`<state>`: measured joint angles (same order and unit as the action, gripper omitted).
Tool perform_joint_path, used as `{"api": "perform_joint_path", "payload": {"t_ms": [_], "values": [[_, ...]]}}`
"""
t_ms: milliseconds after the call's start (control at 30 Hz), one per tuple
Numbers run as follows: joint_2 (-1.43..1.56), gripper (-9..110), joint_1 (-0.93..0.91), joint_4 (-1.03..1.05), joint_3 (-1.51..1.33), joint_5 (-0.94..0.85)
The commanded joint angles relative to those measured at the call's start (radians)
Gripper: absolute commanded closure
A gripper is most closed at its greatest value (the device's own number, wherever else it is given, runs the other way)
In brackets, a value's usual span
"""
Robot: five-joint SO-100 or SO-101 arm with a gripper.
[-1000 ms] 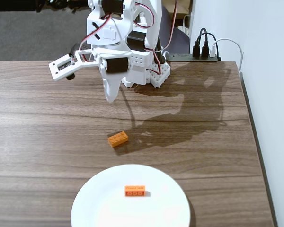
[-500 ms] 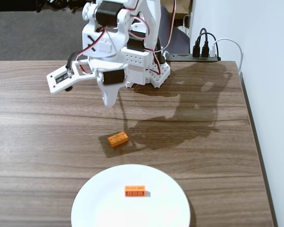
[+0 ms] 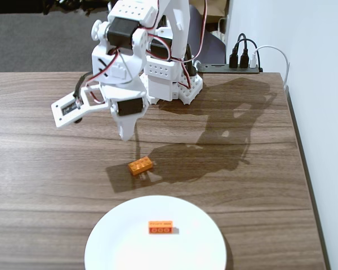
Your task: Grasp a lego block and put it on the plate.
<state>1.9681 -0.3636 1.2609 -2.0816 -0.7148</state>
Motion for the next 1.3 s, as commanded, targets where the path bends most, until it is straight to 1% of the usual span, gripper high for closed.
{"api": "perform_joint_path", "payload": {"t_ms": [0,133,267,367,433,467,500,567,900,1267], "values": [[-0.006,101,-0.002,-0.012,0.043,-0.040],[-0.018,100,0.008,-0.012,0.060,-0.095],[-0.026,98,0.012,-0.012,0.064,-0.112],[-0.034,88,0.017,-0.012,0.064,-0.120],[-0.037,84,0.021,-0.006,0.058,-0.137],[-0.038,76,0.025,-0.002,0.057,-0.144],[-0.041,71,0.026,0.002,0.057,-0.147],[-0.046,66,0.026,0.011,0.057,-0.147],[-0.055,65,0.052,0.002,-0.017,-0.173],[-0.071,66,0.058,-0.067,-0.100,-0.204]]}}
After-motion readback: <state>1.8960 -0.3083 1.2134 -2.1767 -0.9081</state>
